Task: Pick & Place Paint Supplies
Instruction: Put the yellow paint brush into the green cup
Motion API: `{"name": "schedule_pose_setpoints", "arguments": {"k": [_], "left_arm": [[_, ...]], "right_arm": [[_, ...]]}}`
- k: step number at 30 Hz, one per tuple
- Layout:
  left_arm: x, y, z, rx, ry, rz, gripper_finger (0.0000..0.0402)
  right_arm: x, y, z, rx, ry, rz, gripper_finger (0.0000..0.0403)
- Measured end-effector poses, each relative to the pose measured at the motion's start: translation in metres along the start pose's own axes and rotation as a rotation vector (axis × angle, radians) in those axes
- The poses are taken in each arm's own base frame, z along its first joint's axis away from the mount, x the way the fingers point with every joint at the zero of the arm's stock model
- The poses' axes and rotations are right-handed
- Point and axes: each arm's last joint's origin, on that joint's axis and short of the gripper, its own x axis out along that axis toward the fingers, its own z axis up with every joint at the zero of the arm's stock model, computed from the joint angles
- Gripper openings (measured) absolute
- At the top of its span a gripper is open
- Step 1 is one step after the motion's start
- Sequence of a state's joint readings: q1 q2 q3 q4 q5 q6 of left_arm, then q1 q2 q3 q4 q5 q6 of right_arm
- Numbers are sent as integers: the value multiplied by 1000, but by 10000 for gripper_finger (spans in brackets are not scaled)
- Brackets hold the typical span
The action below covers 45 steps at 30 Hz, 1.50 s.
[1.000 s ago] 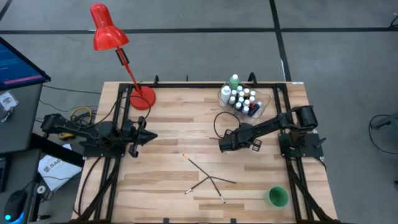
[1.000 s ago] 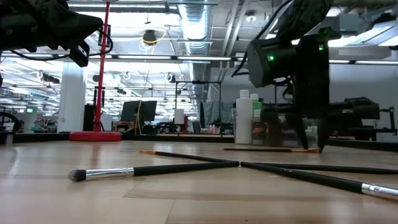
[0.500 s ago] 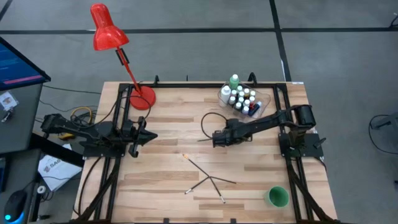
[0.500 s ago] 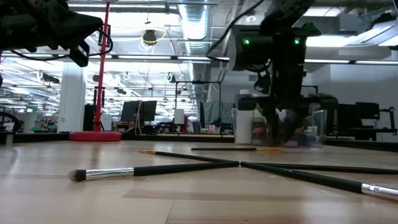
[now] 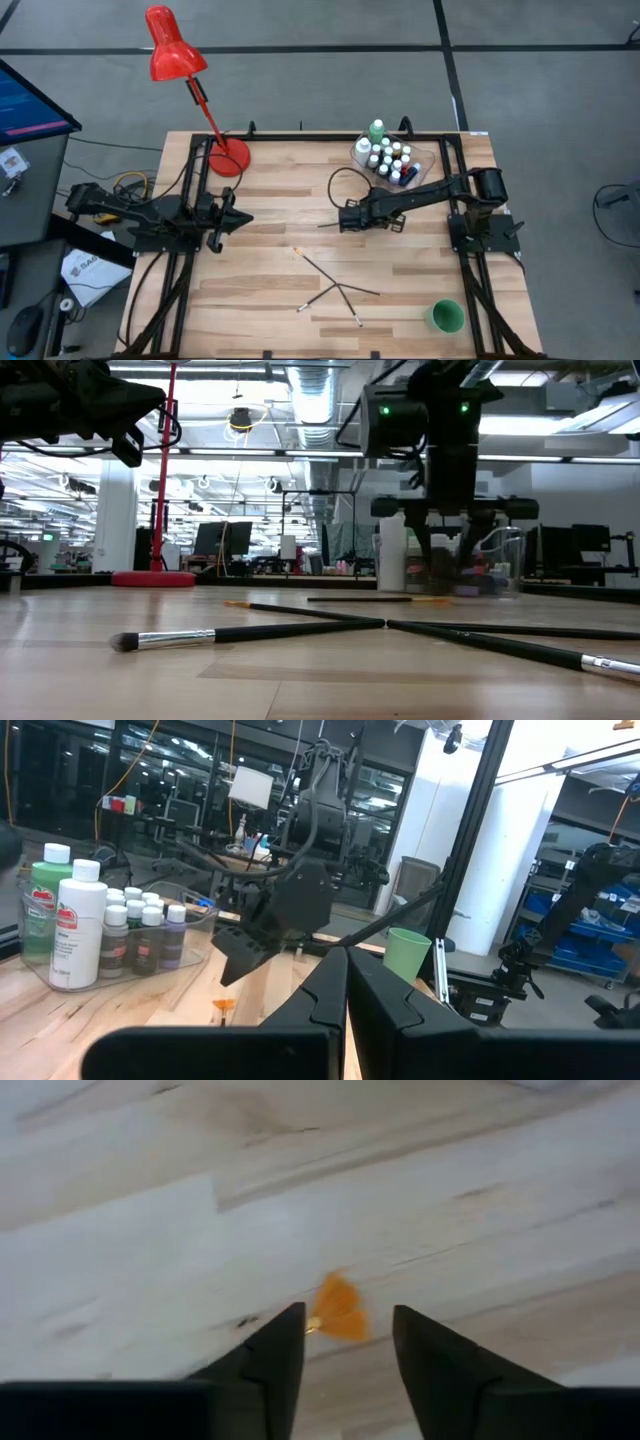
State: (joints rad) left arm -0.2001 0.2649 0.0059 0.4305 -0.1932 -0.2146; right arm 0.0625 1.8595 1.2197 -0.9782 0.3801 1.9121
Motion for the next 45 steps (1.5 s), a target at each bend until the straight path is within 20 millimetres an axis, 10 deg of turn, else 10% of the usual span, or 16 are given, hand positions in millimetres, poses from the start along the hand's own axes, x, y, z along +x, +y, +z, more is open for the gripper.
{"name": "schedule_pose_setpoints", "arguments": {"k": [7,17,45], "left_arm": [[0,0,0,0,-1,0,2],[0,0,1,-1,-6,-1,2],[0,0,1,-1,-6,-1,2]], "right_arm": [[6,3,-4,158,7,7,212],[41,7,-21,197,-10,-84,202],[43,17,0,22,31,-139,2]]}}
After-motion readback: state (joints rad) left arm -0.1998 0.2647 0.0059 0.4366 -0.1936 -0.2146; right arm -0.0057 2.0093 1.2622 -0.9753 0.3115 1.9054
